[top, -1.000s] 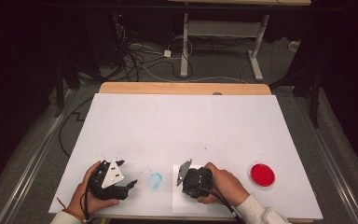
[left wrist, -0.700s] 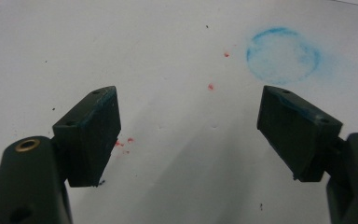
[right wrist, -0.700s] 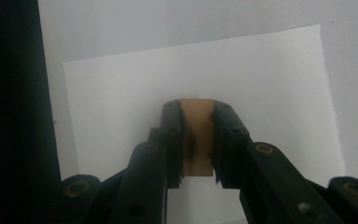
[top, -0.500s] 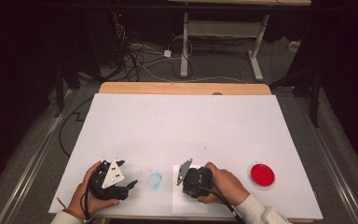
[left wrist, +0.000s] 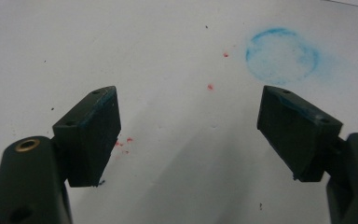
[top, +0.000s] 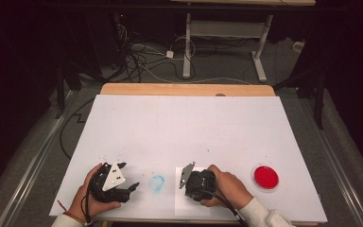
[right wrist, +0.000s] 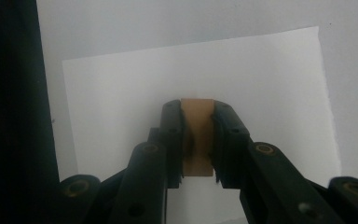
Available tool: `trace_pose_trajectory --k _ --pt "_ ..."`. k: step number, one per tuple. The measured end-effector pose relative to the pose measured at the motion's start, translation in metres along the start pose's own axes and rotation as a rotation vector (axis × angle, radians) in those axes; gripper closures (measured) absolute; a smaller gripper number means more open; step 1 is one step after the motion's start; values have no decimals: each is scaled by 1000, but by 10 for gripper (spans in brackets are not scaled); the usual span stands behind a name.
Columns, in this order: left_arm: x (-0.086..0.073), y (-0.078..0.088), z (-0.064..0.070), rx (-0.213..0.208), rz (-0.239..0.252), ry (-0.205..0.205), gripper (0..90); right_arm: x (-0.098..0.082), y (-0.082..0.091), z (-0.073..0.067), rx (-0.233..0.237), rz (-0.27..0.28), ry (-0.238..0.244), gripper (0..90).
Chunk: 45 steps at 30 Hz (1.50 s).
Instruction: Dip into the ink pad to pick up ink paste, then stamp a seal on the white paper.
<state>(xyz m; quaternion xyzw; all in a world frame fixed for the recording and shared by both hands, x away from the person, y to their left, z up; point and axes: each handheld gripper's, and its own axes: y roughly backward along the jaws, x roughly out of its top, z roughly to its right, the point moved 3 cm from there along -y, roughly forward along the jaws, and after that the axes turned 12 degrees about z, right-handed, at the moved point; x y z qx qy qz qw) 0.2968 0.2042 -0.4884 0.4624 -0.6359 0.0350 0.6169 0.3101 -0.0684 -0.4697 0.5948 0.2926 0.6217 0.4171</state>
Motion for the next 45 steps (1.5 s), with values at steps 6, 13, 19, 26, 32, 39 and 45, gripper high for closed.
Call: trace_pose_trajectory --k 6,13,19,26,32,39,45 --pt "-2 -2 -4 2 0 -2 207 3 20 7 11 101 -33 765" --pt "-2 -1 -3 4 5 1 207 0 38 12 -42 156 -47 765" --pt "-2 -1 -3 0 2 -2 207 -4 44 14 -58 178 -52 764" --pt "-3 0 -4 1 4 6 207 -7 48 15 -66 188 -56 764" --pt "-4 1 -4 2 1 4 207 -8 51 14 -67 193 -54 764" --pt "-3 1 -2 3 -1 5 207 -10 58 16 -90 205 -63 765" --pt "-4 1 -3 5 2 7 207 -12 65 19 -104 218 -73 764"
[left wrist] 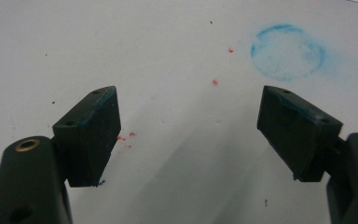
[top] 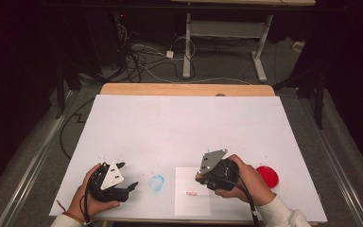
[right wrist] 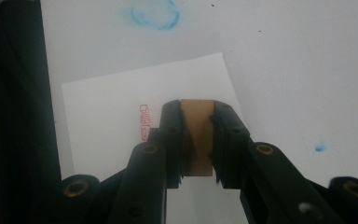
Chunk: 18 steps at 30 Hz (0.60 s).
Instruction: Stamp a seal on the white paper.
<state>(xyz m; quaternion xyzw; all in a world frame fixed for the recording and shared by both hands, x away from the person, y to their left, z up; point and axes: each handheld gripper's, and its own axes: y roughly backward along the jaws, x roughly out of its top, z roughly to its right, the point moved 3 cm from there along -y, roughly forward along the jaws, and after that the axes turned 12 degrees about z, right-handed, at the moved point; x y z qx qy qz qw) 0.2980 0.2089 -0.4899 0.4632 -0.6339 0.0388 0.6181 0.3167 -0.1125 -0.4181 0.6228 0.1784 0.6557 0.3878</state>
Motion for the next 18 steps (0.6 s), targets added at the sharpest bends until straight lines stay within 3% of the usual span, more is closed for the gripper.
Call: trace_pose_trajectory --k 18 --pt "3 -2 3 -5 -4 -23 207 -12 15 4 -36 -28 -15 764"
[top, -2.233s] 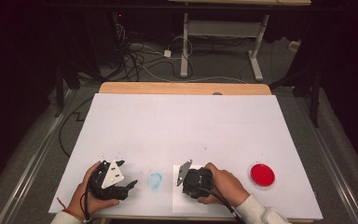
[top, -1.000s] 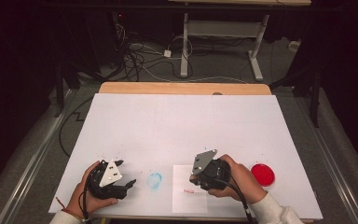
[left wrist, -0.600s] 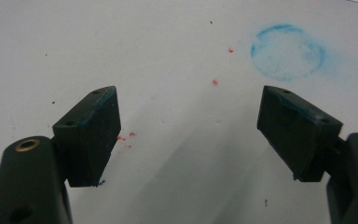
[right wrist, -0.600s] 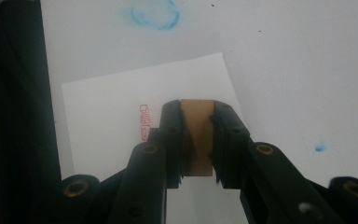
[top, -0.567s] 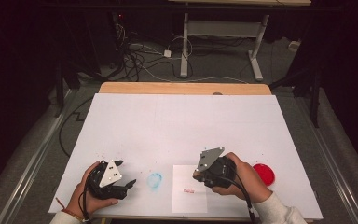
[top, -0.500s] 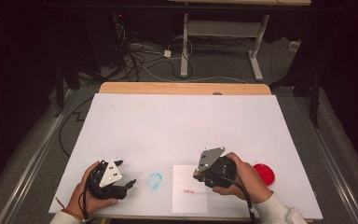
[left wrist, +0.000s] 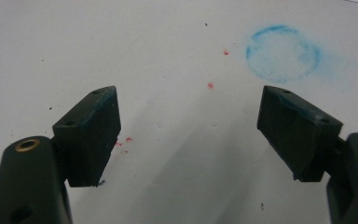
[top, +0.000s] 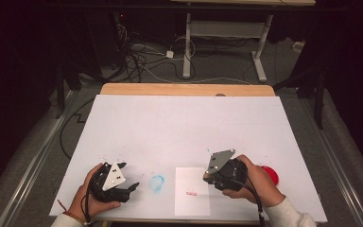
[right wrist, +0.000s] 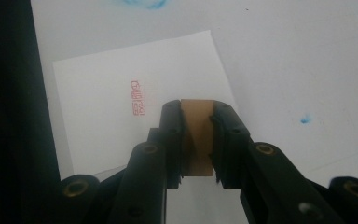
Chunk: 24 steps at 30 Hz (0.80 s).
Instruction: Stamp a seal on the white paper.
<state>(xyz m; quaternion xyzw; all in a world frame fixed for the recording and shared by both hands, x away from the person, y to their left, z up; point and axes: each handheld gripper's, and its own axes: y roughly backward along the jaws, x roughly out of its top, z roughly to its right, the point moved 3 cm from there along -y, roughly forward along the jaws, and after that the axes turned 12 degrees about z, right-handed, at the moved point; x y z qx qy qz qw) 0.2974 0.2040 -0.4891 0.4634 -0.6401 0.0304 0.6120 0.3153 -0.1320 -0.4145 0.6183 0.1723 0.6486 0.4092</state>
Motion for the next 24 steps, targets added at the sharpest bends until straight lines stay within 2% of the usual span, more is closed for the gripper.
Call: trace_pose_trajectory --k 16,24 --pt "1 0 0 -1 1 -1 207 -17 20 8 -51 -4 -28 764" --pt "1 -1 0 -5 -2 -3 206 -34 35 19 -98 -25 -74 763"
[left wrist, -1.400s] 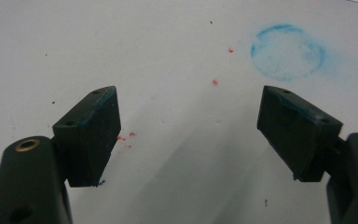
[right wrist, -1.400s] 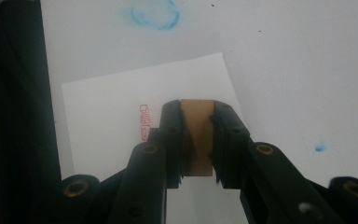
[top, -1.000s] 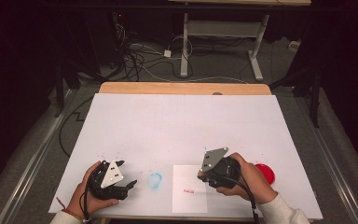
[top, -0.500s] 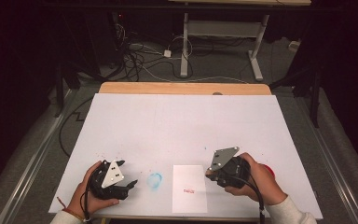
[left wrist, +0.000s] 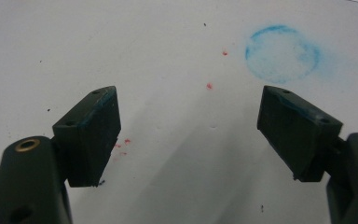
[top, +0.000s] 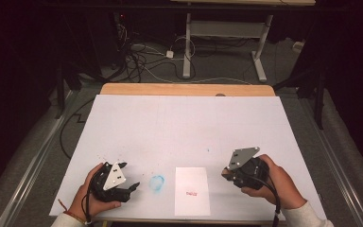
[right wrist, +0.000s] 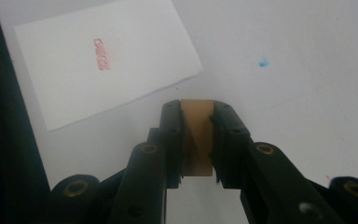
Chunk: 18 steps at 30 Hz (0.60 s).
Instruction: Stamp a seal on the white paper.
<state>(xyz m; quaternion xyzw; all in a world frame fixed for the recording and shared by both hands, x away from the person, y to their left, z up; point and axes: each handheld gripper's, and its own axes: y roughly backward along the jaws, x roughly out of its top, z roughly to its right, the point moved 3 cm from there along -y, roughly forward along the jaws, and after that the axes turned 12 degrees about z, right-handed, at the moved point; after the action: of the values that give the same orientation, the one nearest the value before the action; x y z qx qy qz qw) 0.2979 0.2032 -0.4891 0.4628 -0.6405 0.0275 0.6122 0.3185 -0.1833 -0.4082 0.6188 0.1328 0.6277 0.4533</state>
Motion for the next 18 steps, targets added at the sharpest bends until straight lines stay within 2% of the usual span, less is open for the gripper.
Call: trace_pose_trajectory --k 5,11,18 --pt "0 0 0 -2 -1 1 206 -12 6 11 -38 -25 -27 763" --pt "0 0 0 4 4 4 206 -28 14 23 -106 -57 -56 763" --pt "0 0 -1 4 3 5 207 -49 23 33 -142 -94 -103 763"
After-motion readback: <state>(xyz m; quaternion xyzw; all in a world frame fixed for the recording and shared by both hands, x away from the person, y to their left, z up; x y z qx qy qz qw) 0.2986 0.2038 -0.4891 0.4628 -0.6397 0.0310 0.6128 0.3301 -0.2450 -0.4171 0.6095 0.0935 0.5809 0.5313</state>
